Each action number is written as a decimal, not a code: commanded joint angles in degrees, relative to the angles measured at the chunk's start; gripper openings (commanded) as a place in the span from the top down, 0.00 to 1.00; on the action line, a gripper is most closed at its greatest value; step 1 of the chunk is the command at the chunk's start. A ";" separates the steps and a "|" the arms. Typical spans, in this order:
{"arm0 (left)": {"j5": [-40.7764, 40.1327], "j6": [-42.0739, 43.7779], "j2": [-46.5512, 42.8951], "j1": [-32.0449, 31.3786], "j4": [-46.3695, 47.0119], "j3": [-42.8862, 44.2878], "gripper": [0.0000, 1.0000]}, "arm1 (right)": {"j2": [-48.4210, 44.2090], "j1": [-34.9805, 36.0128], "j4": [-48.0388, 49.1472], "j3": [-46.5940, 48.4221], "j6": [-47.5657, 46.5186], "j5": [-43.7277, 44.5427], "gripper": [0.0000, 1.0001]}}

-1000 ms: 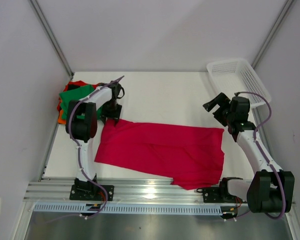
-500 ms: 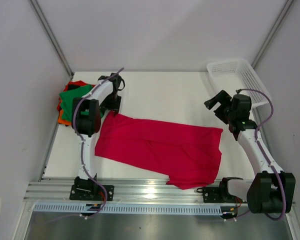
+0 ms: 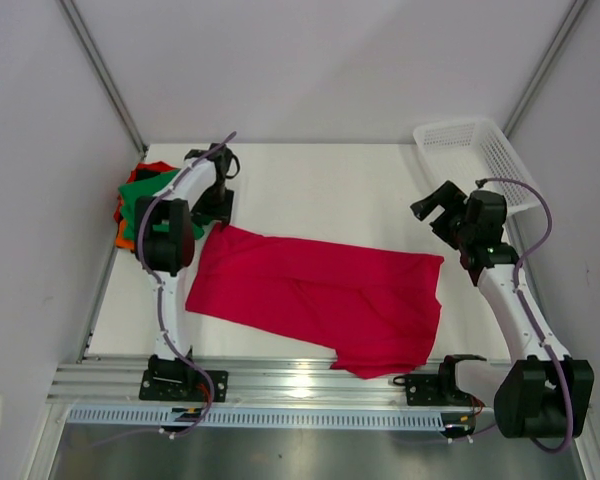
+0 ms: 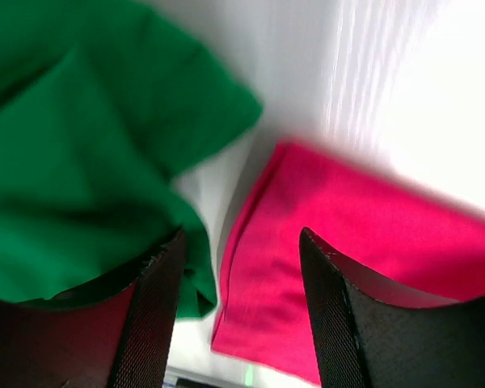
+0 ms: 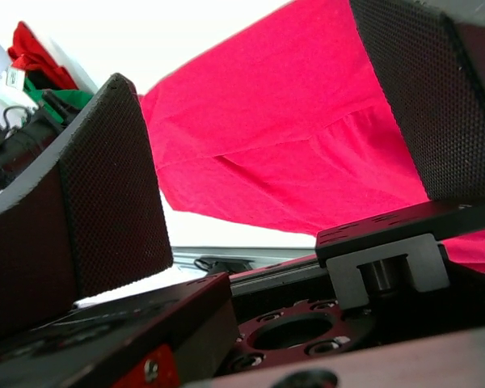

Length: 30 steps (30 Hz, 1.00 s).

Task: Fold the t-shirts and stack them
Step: Fold the flattened tshirt in 1/3 of the way

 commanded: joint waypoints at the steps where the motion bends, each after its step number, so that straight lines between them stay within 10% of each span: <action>1: 2.07 -0.67 -12.09 0.44 0.53 -2.55 0.38 | -2.79 -0.12 0.48 -1.46 0.07 0.37 0.01; 9: 11.22 -0.68 -22.22 0.52 5.63 -14.33 0.35 | -6.92 -0.20 -1.28 -4.63 0.60 0.10 0.01; 30: 10.87 -1.91 -3.59 -0.53 2.47 -9.68 0.40 | -9.39 -0.20 -3.30 -5.42 -0.80 -0.16 0.01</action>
